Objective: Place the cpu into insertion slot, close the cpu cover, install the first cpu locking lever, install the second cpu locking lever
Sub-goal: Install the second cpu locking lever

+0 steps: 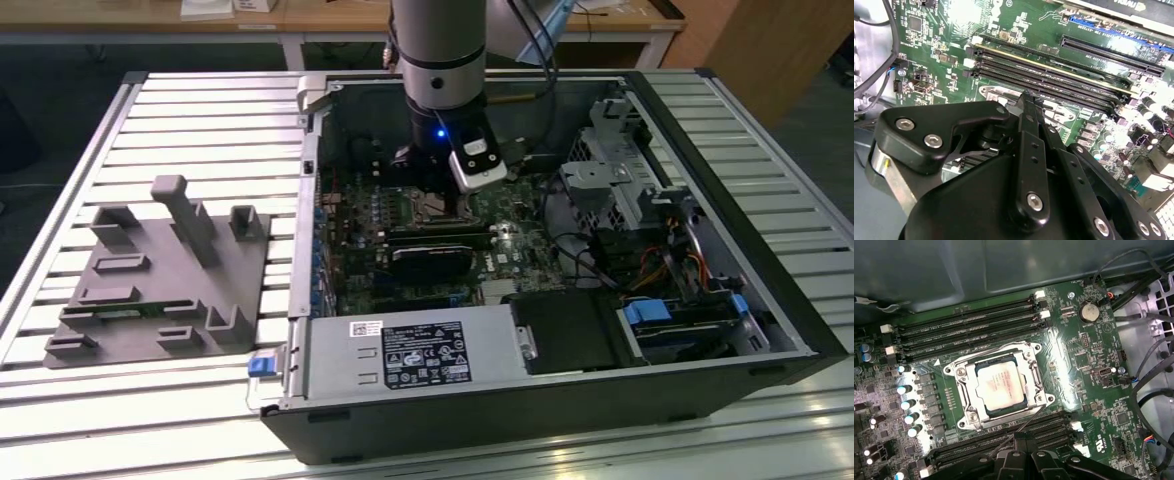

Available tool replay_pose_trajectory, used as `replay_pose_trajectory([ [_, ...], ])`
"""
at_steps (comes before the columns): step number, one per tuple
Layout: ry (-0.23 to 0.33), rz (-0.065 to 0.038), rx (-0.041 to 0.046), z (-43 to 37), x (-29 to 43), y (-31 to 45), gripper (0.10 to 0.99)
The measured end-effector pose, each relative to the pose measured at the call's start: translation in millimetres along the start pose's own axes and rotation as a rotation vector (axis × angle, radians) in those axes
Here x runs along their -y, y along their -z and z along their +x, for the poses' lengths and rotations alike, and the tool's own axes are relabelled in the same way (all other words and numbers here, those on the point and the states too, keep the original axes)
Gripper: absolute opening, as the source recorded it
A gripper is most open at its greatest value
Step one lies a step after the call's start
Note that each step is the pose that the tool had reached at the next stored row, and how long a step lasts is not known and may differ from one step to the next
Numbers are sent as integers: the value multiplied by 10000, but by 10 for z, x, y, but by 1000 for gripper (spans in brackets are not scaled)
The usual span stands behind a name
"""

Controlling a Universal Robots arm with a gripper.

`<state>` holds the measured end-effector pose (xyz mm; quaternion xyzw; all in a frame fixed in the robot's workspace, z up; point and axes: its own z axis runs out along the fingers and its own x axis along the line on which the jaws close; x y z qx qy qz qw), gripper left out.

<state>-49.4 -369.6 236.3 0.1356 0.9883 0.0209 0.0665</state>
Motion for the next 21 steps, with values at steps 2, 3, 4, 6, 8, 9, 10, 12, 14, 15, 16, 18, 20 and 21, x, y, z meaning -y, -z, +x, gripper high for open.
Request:
replay_pose_trajectory([
  [2,2,0,0,15,7,-2,106],
  [3,3,1,-1,22,11,-3,106],
  [4,3,0,0,29,14,-5,106],
  [6,4,-1,0,45,18,-6,106],
  [8,6,-2,-1,66,26,-7,106],
  [9,6,-4,-2,81,32,-7,106],
  [10,6,-9,-3,95,37,-8,106],
  [12,9,-22,-8,125,50,-8,106],
  [14,17,-55,-17,146,60,-12,106],
  [15,33,-86,-26,152,67,-15,106],
  [16,56,-121,-36,157,74,-20,106],
  [18,123,-183,-55,171,87,-33,106],
  [20,194,-268,-81,191,99,-48,106],
  [21,225,-314,-95,202,105,-56,106],
])
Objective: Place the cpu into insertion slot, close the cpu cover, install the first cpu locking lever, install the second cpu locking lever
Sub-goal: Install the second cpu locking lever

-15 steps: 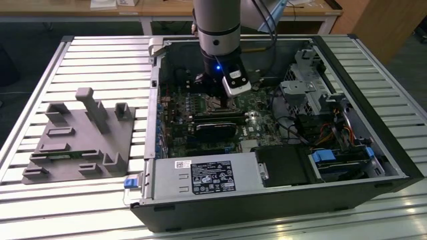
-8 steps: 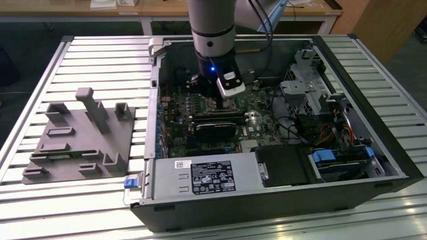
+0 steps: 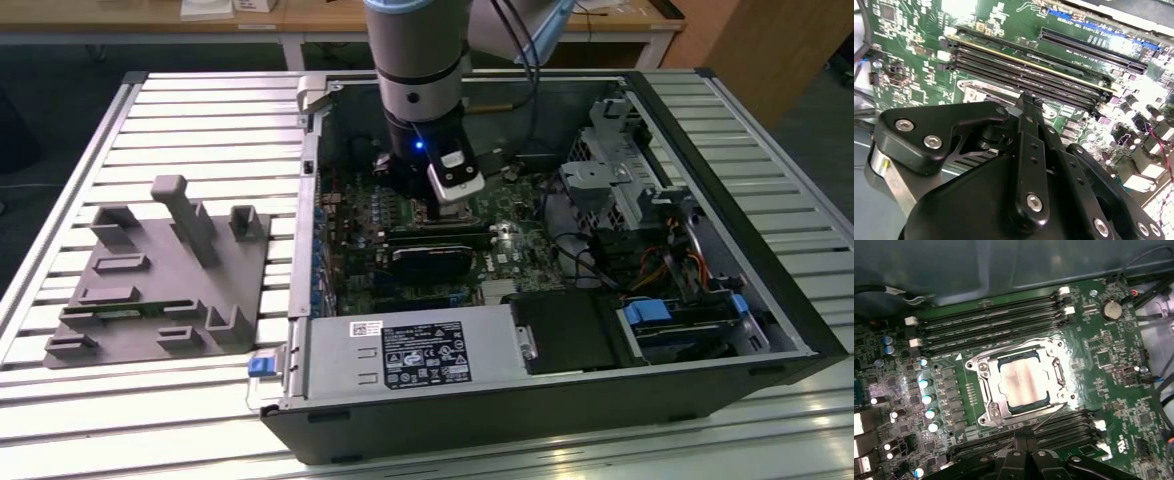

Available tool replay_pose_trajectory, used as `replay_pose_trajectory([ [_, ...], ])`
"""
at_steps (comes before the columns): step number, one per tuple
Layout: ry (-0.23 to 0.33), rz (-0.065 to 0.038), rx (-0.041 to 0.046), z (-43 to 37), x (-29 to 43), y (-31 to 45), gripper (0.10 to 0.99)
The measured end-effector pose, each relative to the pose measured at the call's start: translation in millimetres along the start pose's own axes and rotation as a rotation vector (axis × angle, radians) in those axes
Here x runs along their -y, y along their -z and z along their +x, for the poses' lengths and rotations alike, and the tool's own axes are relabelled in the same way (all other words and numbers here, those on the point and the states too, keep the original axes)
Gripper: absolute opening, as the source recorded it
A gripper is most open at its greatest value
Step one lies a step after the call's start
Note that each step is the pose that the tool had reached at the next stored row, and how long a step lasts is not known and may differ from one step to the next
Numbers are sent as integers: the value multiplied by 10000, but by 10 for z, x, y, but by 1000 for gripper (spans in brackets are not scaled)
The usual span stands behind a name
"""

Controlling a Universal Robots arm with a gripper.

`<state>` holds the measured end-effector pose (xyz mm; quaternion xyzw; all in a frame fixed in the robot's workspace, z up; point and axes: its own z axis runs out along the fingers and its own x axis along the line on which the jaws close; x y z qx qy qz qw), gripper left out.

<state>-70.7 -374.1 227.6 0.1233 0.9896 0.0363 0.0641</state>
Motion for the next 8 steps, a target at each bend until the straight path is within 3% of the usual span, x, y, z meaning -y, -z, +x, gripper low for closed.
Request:
replay_pose_trajectory([
  [8,139,-336,-94,61,61,-61,106],
])
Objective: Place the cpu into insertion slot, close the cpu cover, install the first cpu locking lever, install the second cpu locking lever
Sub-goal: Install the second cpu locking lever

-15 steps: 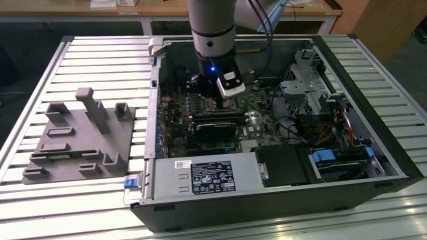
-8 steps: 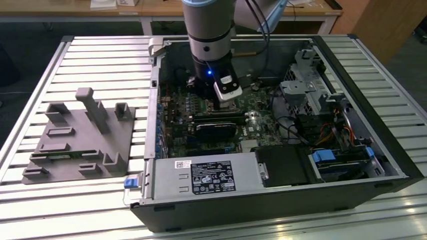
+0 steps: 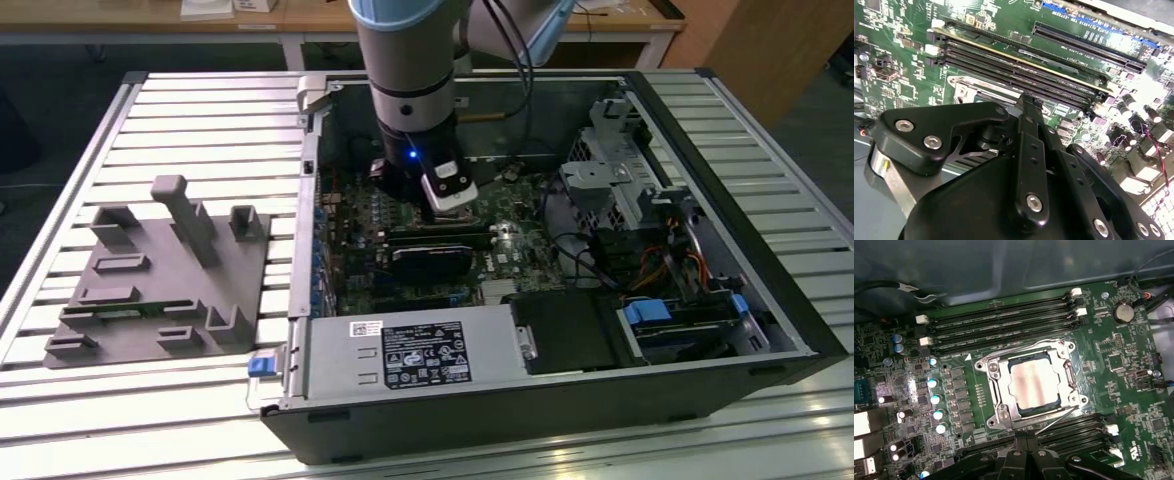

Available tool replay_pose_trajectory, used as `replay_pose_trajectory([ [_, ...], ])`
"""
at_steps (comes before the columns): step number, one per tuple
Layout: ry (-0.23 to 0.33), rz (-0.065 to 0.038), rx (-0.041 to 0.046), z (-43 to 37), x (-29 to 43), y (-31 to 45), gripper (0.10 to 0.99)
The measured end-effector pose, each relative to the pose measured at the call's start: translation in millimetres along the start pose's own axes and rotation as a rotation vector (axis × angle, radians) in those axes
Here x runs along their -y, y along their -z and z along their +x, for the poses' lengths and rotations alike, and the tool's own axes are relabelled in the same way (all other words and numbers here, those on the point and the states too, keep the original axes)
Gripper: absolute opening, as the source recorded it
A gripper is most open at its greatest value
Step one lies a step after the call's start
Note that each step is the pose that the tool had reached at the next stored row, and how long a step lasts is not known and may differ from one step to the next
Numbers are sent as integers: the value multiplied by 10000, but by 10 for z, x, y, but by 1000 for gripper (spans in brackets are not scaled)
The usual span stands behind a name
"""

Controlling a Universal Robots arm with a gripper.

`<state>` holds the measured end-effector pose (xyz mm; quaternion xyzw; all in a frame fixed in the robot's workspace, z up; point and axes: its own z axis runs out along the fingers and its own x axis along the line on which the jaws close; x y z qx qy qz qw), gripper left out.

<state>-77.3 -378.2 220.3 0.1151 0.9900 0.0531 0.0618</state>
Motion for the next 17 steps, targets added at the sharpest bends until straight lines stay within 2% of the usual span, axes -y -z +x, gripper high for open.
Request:
replay_pose_trajectory([
  [4,0,-225,-58,4,33,-24,106],
  [9,-48,-666,-161,0,77,-43,106],
  [13,-76,-863,-205,-11,133,-54,106],
  [17,-114,-1140,-267,-23,191,-59,106],
])
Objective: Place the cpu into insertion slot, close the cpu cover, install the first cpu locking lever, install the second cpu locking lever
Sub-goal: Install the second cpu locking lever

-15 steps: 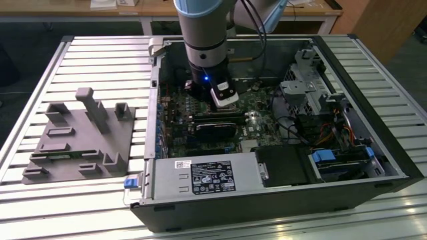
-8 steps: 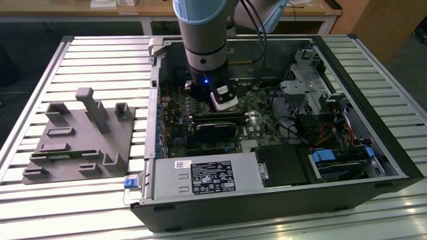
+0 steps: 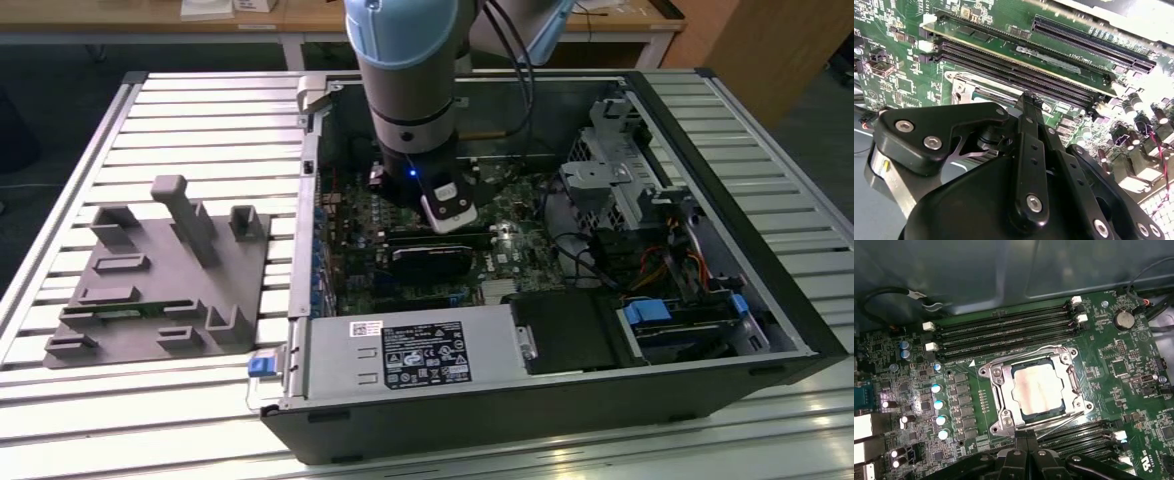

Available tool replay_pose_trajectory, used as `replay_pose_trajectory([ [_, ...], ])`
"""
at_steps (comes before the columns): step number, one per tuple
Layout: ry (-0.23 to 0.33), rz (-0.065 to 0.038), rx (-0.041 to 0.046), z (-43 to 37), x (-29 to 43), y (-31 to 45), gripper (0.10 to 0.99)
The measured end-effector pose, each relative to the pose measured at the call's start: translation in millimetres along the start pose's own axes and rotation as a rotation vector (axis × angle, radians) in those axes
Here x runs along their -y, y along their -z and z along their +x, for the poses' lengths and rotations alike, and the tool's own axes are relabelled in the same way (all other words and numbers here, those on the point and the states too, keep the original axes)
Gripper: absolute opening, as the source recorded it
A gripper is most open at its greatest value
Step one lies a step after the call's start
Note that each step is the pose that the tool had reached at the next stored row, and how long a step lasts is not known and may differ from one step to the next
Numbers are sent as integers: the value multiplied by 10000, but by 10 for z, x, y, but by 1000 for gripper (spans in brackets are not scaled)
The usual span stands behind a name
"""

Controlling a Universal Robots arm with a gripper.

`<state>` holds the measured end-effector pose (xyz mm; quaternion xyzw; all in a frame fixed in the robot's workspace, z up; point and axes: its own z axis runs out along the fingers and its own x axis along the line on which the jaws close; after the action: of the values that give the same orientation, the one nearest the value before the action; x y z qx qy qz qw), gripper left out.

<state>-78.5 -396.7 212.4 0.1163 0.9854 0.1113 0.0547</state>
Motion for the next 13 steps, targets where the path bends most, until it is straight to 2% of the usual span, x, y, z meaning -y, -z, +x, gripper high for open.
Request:
replay_pose_trajectory([
  [4,-27,-199,-46,-14,74,10,106],
  [13,-57,-406,-95,37,125,-30,106],
])
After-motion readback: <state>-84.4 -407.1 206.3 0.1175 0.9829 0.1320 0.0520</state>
